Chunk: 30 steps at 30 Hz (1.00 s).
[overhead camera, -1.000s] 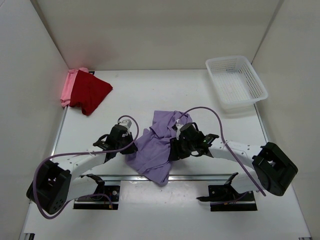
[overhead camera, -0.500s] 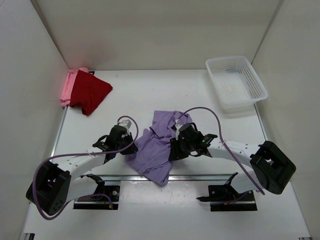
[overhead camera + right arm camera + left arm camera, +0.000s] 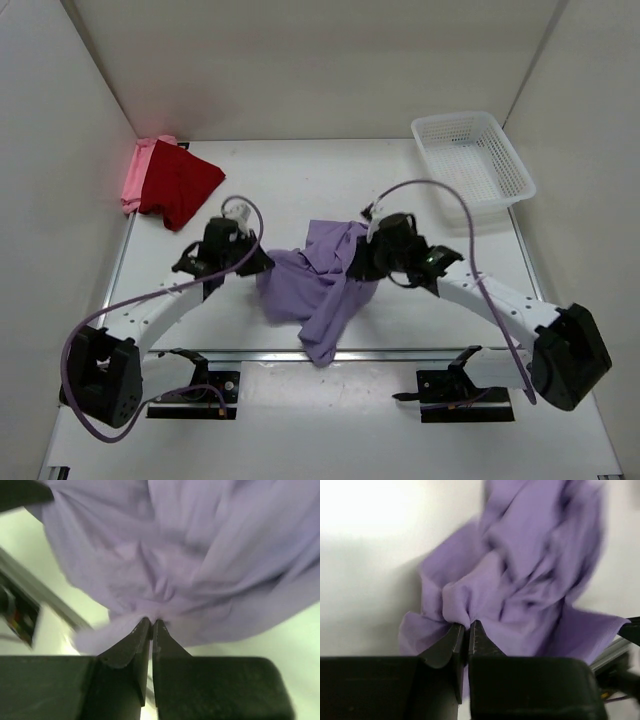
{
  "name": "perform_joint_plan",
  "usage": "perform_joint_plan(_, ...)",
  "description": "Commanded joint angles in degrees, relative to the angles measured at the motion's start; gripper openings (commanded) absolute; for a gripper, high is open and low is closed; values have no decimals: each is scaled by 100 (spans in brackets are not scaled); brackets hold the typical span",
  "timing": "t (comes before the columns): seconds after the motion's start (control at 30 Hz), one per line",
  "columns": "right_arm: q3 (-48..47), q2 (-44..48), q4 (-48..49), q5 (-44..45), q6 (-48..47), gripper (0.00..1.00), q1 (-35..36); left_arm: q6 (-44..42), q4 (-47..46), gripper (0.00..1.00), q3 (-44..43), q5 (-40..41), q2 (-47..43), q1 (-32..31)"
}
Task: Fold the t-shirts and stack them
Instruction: Flatten out the tshirt
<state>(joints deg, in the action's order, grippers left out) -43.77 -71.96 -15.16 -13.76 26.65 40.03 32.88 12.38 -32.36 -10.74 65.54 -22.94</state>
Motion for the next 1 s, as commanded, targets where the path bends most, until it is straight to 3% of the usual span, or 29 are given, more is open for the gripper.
perform_joint_plan(0.0, -1218, 648, -100, 470, -607, 0, -678, -124, -35, 0, -1664, -463, 72, 386)
perform_joint_plan(0.13, -2598, 982, -574, 522, -916, 0, -1365, -37, 230, 0, -2897, -1226, 389, 1245)
perform_joint_plan(0.27, -3593, 1246, -996, 1110, -1319, 0, -1367, 340, 300, 0, -3881, -1834, 468, 2046)
perform_joint_plan(0.37, -4471, 1386, -1296, 1671, -1513, 0, -1122, 473, 466, 0, -4514, -2010, 512, 2275)
perform_joint_plan(0.53, -5010, 1562, -1490, 2465, -1751, 0, -322, 307, 915, 0, -5394, -1756, 556, 2540)
perform_joint_plan(0.67, -4703, 1581, -1201, 2747, -1865, 0, -117, 288, 951, 0, -5352, -1711, 793, 2662)
perform_joint_plan(0.73, -4510, 1388, -1103, 2537, -1857, 0, -564, 508, 513, 0, -5072, -2001, 846, 2698)
perform_joint_plan(0.8, -4178, 1124, -964, 1051, -1482, 0, -1729, 693, 275, 0, -4868, -2107, 943, 2663)
perform_joint_plan(0.87, -3886, 817, -551, -198, -1025, 0, -2461, 973, 2, 0, -4780, -2116, 1065, 2742)
perform_joint_plan(0.9, -3850, 685, -515, -545, -883, 0, -2439, 1079, -173, 0, -4815, -2194, 1214, 2847)
perform_joint_plan(0.97, -3815, 509, -602, 18, -1152, 0, -1732, 1404, -298, 0, -5435, -2309, 1556, 2900)
